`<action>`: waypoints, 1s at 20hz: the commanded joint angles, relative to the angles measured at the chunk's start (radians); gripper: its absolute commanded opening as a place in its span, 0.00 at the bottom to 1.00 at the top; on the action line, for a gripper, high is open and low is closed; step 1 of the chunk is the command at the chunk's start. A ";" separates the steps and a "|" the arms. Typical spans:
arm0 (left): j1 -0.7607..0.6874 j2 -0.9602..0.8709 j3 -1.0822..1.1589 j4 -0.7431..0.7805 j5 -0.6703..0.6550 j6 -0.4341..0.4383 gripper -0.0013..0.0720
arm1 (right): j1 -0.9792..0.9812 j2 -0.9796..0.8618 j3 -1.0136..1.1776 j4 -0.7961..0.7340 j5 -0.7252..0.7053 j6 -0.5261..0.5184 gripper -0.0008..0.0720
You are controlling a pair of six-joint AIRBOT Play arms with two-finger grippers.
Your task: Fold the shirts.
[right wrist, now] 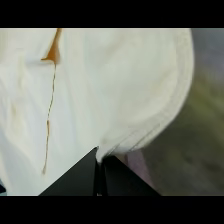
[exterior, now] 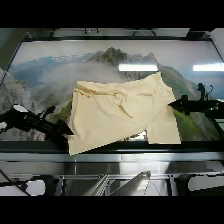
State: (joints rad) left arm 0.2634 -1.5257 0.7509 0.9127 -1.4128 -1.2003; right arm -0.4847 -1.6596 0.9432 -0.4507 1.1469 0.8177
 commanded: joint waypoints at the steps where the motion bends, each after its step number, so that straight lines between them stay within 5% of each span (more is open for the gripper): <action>1: -0.104 -0.096 0.000 -0.051 0.012 0.008 0.68 | 0.000 0.004 0.001 0.010 0.045 -0.004 0.04; 3: -0.134 -0.126 0.000 -0.116 -0.021 0.064 0.64 | 0.000 0.010 0.001 0.010 0.072 -0.003 0.04; 4: -0.140 -0.130 0.000 -0.138 -0.035 0.087 0.42 | 0.000 0.014 0.001 0.010 0.093 -0.003 0.04; 5: -0.140 -0.127 0.002 -0.166 -0.051 0.127 0.03 | -0.001 0.020 0.001 0.010 0.117 -0.003 0.04; 9: -0.086 -0.023 0.002 -0.349 -0.145 0.233 0.05 | -0.029 0.110 0.001 0.011 0.193 0.006 0.04; 12: 0.037 0.144 0.002 -0.642 -0.300 0.321 0.05 | -0.106 0.301 0.001 0.054 0.232 0.020 0.04; 16: 0.243 0.445 0.060 -1.144 -0.442 0.388 0.05 | -0.254 0.666 0.001 0.434 0.222 -0.020 0.04; 20: 0.530 0.716 0.318 -1.518 -0.441 0.381 0.05 | -0.372 1.059 0.007 0.786 -0.112 -0.076 0.04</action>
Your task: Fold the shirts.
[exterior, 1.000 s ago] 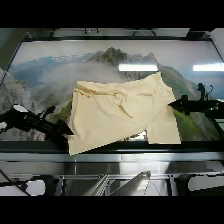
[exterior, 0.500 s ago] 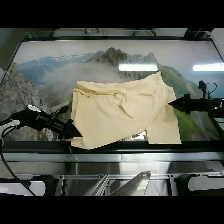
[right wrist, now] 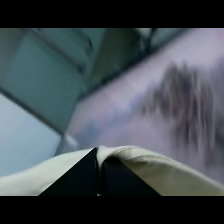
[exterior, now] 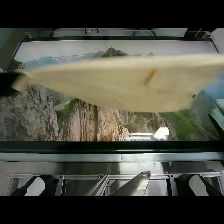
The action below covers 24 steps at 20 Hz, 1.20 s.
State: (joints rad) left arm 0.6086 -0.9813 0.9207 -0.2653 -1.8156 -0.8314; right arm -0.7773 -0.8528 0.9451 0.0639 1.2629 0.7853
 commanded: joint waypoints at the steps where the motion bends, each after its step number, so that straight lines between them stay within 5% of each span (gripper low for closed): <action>1: 0.276 0.199 0.213 -0.392 -0.018 -0.034 0.05 | -0.094 0.329 0.024 0.281 -0.328 -0.061 0.04; 3: 0.426 0.204 0.334 -0.413 -0.015 -0.102 0.05 | -0.101 0.416 0.090 0.265 -0.422 -0.104 0.04; 6: 0.352 0.125 0.469 -0.360 -0.037 -0.129 0.05 | -0.099 0.425 0.240 0.149 -0.405 -0.108 0.04; 12: 0.033 -0.080 0.754 0.227 0.011 -0.167 0.05 | -0.090 0.381 0.236 -0.188 -0.138 0.111 0.04; 15: -0.104 -0.203 0.790 0.436 0.047 -0.182 0.05 | 0.005 0.316 0.052 -0.211 -0.092 0.086 0.04; 21: -0.257 -0.495 0.568 0.649 0.193 -0.120 0.05 | 0.467 -0.066 -0.162 -0.238 -0.541 -0.156 0.04; 24: -0.236 -0.712 0.561 0.650 0.283 -0.104 0.05 | 0.568 -0.398 -0.076 -0.159 -0.593 -0.226 0.04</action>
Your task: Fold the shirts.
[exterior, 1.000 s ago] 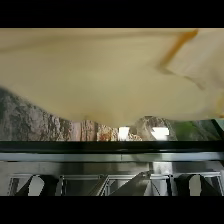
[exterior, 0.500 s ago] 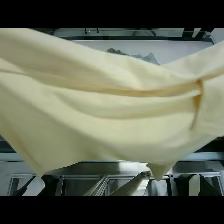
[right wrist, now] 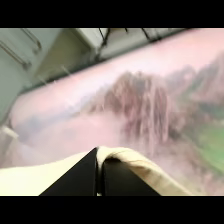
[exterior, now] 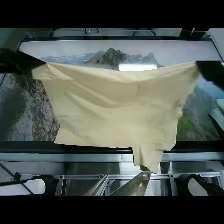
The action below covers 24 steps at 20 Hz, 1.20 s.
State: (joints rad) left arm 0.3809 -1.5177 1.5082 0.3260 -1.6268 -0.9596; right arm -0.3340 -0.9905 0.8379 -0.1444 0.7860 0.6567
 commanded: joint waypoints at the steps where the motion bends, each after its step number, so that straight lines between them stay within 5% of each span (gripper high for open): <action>1: -0.002 -0.259 0.016 0.057 0.098 0.022 0.05 | 0.138 -0.369 0.085 0.072 -0.095 -0.117 0.04; 5: -0.003 -0.502 0.262 0.056 0.119 -0.041 0.05 | 0.146 -0.642 0.314 0.101 -0.040 -0.106 0.04; 11: -0.009 -0.724 0.571 0.056 0.089 -0.196 0.05 | 0.101 -0.785 0.459 0.093 0.070 -0.040 0.04; 16: 0.014 -0.728 0.489 0.104 -0.031 -0.201 0.05 | -0.005 -0.785 0.459 -0.117 0.319 0.070 0.04; 20: 0.043 -0.728 0.455 0.259 -0.084 -0.240 0.04 | -0.040 -0.787 0.449 -0.375 0.382 0.187 0.04; 24: 0.026 -0.729 0.415 0.260 -0.061 -0.224 0.04 | -0.035 -0.797 0.393 -0.395 0.367 0.181 0.04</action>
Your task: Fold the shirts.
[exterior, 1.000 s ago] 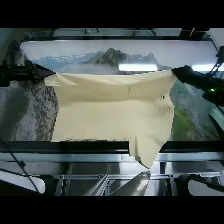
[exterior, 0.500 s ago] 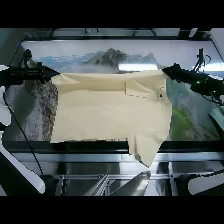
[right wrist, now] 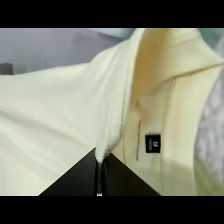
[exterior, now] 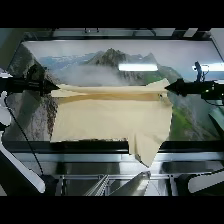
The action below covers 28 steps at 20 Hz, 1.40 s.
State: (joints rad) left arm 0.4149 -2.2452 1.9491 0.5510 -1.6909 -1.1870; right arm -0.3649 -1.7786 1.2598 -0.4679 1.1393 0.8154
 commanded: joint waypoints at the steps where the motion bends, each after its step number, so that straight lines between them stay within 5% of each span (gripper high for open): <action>1: -0.017 -0.002 -0.037 0.035 0.012 0.025 0.04 | -0.002 -0.019 -0.036 -0.072 0.013 0.023 0.04; 4: -0.043 -0.002 -0.047 0.079 0.033 0.034 0.05 | 0.022 -0.040 -0.039 -0.071 0.001 0.023 0.04; 5: -0.045 -0.001 -0.047 0.087 0.022 0.033 0.20 | 0.032 -0.041 -0.039 -0.071 -0.006 0.023 0.06; 6: -0.052 -0.002 -0.047 0.089 0.010 0.011 0.36 | 0.037 -0.040 -0.038 -0.066 -0.006 0.025 0.23; 7: -0.051 -0.001 -0.046 0.095 -0.005 -0.009 0.36 | 0.036 -0.037 -0.038 -0.059 0.005 0.043 0.42; 8: -0.045 -0.001 -0.031 0.116 -0.031 -0.035 0.36 | 0.033 -0.028 -0.037 -0.060 0.025 0.050 0.43; 12: 0.019 0.038 0.049 0.140 -0.169 -0.114 0.36 | -0.029 0.073 -0.039 -0.127 0.177 0.098 0.43; 17: 0.142 0.270 -0.138 0.185 -0.150 -0.100 0.36 | -0.139 0.287 -0.191 -0.237 0.238 0.164 0.43; 22: 0.175 0.468 -0.562 0.458 -0.040 -0.060 0.36 | -0.183 0.438 -0.436 -0.220 0.141 0.150 0.43; 28: 0.077 0.494 -0.854 0.488 0.160 -0.006 0.36 | -0.182 0.547 -0.595 -0.065 0.134 0.103 0.43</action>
State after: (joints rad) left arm 0.5343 -1.7687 1.2213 0.9894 -1.6390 -1.2137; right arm -0.5449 -1.2888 0.7376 -0.5976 1.2770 0.9409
